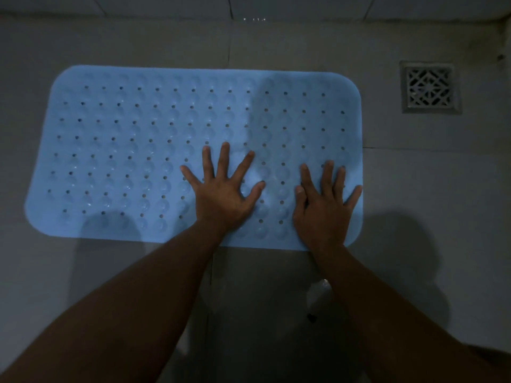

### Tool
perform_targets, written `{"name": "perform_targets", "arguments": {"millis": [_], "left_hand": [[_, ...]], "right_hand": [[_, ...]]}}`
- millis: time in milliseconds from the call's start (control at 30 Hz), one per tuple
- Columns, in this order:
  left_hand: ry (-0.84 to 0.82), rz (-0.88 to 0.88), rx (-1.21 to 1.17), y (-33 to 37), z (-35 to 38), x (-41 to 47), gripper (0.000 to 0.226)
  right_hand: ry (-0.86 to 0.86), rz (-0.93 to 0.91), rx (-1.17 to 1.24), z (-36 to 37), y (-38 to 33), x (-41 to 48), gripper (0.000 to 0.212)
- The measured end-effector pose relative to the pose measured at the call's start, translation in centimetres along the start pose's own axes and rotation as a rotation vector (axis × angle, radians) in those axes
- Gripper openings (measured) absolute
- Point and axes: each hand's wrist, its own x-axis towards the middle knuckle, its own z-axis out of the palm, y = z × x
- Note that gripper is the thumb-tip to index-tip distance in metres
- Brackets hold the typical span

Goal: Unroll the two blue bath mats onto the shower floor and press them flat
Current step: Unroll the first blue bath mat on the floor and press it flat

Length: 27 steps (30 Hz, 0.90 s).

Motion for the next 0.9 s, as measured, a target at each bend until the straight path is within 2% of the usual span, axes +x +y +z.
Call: {"name": "perform_targets", "arguments": {"millis": [133,433,533,600,700,900], "left_hand": [[-0.071,-0.014,0.01,0.0,-0.1,0.3,0.072],[-0.18,-0.021,-0.012,-0.1,-1.3,0.2,0.074],[-0.233,-0.002,-0.089,-0.6,-2.5,0.3,0.074],[-0.259,-0.001,-0.173,-1.5,-4.0,0.6,0.072],[-0.212,0.003,-0.261,-4.5,-6.3,0.6,0.066],[-0.078,-0.046,-0.202,-15.2,-10.7,0.1,0.063]], "right_hand": [[-0.028,-0.005,-0.005,-0.2,0.1,-0.1,0.053],[-0.229,-0.016,-0.053,-2.2,-0.2,-0.1,0.06],[-0.325,-0.009,-0.003,-4.2,-0.5,0.3,0.065],[-0.322,0.011,-0.011,-5.2,-1.2,0.3,0.07],[-0.285,0.004,-0.045,-6.3,-4.1,-0.2,0.073],[-0.261,-0.125,-0.052,-8.8,-13.1,1.5,0.07]]}}
